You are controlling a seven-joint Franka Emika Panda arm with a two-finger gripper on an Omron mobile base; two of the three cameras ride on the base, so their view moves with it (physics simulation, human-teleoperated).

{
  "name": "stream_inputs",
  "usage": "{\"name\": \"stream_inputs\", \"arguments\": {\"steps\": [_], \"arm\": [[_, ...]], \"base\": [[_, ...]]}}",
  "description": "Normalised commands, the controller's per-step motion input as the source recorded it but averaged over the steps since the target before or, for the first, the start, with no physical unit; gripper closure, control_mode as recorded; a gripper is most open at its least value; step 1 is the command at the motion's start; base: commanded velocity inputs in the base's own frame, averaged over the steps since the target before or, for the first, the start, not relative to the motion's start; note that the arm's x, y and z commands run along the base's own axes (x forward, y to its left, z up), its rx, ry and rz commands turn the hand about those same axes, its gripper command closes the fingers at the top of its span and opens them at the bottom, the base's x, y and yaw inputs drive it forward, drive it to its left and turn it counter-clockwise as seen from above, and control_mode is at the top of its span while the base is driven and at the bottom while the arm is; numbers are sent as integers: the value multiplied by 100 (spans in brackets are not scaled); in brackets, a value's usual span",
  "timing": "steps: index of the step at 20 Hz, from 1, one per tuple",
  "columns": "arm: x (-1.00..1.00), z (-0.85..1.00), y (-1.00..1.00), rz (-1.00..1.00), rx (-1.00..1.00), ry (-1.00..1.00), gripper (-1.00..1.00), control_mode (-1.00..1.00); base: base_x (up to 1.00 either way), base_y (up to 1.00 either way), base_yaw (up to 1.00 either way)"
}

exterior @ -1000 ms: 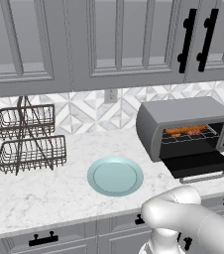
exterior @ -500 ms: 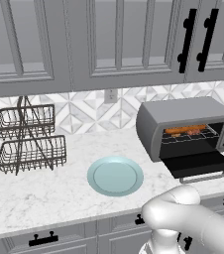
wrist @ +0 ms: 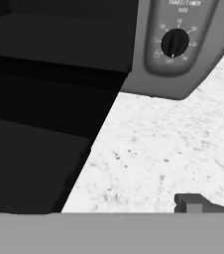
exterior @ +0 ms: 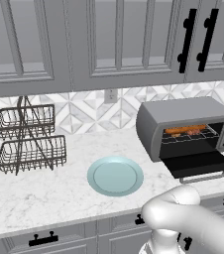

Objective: Pick up the kebab skewer and baguette bread, and place them inside the toaster oven. Close the toaster oven door and start by setting the timer.

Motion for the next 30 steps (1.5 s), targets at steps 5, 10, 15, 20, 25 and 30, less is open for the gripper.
{"name": "stream_inputs", "arguments": {"steps": [5, 10, 15, 20, 25, 30], "arm": [[0, 34, 0, 0, 2, -11, -100, -100], [0, 27, 0, 0, 3, -9, -100, -100], [1, 29, 0, 0, 3, -12, -100, -100], [11, 20, 0, 0, 7, -9, -100, -100], [19, 13, 0, 0, 12, -6, -100, -100], [12, 17, 0, 0, 18, -5, -100, -100]], "base": [[0, 0, 0], [0, 0, 0], [0, 0, 0], [0, 0, 0], [0, 0, 0], [0, 0, 0]]}}
